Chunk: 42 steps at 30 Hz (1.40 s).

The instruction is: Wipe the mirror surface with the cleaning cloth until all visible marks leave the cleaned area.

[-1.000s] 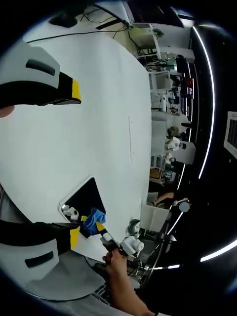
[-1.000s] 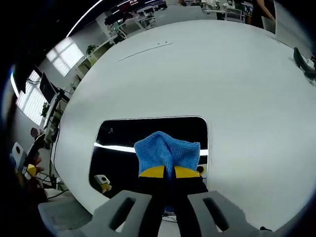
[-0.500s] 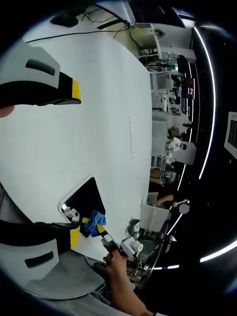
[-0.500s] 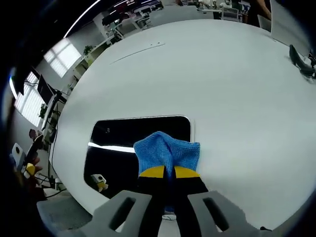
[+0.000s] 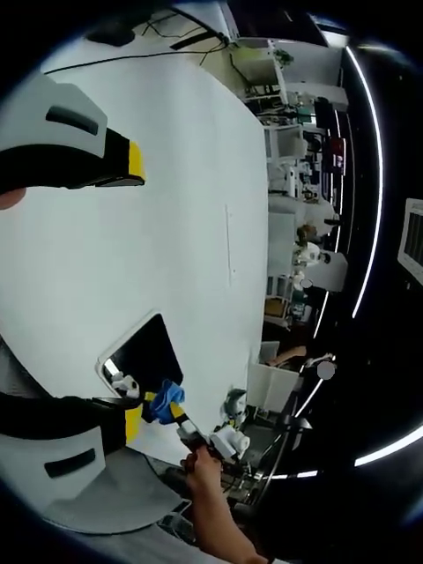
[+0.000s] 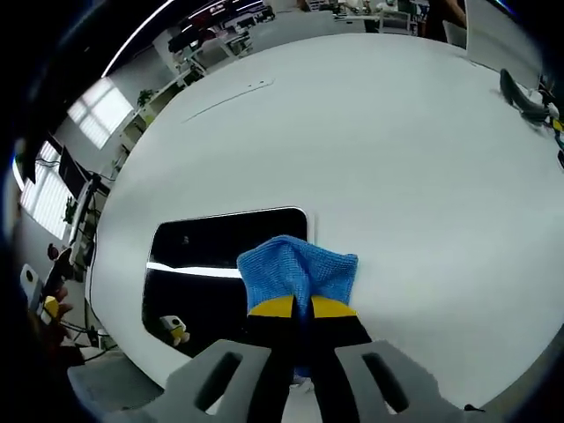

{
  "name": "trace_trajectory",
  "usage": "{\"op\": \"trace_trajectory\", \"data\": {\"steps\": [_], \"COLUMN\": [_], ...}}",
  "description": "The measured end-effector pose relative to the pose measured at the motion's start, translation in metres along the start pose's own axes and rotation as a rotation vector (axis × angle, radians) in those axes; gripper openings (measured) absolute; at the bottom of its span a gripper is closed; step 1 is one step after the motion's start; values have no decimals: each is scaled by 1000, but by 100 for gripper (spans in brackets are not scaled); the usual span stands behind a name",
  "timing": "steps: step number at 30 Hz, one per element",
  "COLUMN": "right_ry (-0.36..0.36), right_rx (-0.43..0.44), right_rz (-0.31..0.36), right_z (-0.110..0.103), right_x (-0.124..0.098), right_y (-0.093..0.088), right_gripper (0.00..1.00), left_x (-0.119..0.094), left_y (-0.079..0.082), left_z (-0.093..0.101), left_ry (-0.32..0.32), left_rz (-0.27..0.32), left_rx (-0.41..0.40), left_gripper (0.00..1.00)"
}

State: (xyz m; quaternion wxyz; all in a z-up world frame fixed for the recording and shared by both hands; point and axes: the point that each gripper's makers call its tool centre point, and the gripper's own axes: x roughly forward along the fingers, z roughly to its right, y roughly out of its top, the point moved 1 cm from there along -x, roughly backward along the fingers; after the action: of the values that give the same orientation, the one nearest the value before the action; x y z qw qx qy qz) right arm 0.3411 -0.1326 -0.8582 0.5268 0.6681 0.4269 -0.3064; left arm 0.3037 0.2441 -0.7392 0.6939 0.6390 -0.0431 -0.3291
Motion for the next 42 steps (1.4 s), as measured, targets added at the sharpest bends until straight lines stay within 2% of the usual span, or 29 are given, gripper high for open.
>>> {"op": "trace_trajectory", "data": {"steps": [18,25,27,30,33,42], "right_ry": [-50,-55,-57,-63,-71,-70], "right_rx": [1,-16,-6,55,30,39], "right_rz": [25,12,11,23,25,25], "right_z": [-1,-5,-5,-4,-6,-10], "right_x": [0,-4,-5,-7,-9,-16], "right_y": [-2,-9,-11,-17,-21,-34], "right_gripper": [0,0,0,0,0,0], "left_x": [2,4,4,4,4,4], "left_y": [-6,-5,-6,-7,-9,-14], "left_z": [3,5,6,8,10,10], "left_ry": [-6,-12,-12,-15,-21,-22], "left_rz": [-6,-5,-7,-10,-16,-27], "left_rx": [-17,-10,-12,-12,-11,-5], "left_gripper": [99,99,99,99,99,99]}}
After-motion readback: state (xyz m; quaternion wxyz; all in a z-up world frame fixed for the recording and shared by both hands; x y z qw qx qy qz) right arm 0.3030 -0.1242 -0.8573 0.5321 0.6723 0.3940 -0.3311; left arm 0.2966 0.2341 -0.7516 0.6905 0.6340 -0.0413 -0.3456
